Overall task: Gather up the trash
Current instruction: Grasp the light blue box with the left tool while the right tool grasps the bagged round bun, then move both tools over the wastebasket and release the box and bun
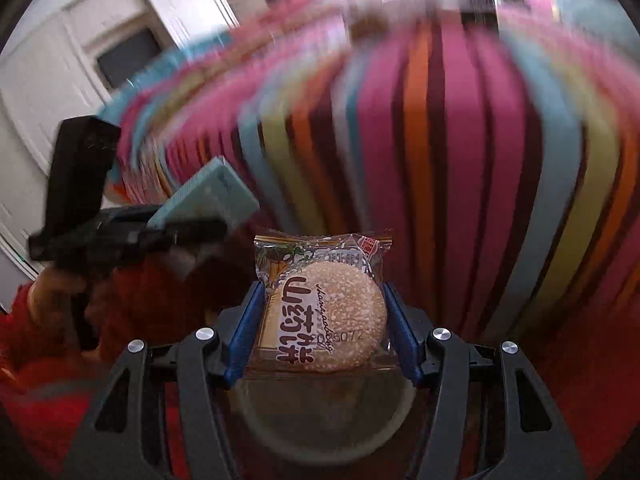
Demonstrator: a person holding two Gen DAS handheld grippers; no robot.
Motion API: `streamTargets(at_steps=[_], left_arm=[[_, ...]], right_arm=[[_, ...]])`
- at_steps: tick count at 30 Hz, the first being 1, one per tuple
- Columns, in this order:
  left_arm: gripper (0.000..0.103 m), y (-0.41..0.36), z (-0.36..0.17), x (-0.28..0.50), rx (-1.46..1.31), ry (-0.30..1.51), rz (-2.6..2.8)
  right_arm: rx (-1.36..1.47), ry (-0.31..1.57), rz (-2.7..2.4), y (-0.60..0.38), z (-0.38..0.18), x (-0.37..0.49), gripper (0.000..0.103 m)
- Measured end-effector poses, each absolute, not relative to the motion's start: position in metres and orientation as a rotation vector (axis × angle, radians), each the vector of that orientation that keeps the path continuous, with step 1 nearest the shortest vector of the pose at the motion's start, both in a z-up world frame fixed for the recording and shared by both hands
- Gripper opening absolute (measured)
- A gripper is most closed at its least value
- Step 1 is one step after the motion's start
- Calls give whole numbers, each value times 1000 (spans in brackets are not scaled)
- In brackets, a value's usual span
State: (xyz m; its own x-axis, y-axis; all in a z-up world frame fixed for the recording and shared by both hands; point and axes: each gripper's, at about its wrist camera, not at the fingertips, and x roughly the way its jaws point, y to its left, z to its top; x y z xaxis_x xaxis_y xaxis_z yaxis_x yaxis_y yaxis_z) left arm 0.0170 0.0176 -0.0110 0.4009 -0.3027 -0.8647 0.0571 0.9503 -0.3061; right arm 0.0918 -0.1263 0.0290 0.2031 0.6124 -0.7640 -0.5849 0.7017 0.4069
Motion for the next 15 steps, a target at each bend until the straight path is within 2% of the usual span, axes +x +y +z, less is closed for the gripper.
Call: streamTargets(at_steps=[2, 5, 13, 14, 15], left_arm=[[50, 8, -46, 15, -266, 1233, -222], [50, 3, -79, 23, -278, 1359, -233], [51, -8, -94, 32, -219, 1395, -230], [60, -7, -95, 35, -218, 1404, -221], [81, -7, -99, 33, -204, 1409, -197]], right_arm=[[32, 1211, 819, -116, -10, 82, 56], [-30, 1248, 787, -107, -17, 80, 56], [-33, 1299, 785, -103, -26, 84, 57], [-33, 1299, 784, -102, -26, 86, 57], [-33, 1299, 781, -101, -25, 86, 58]])
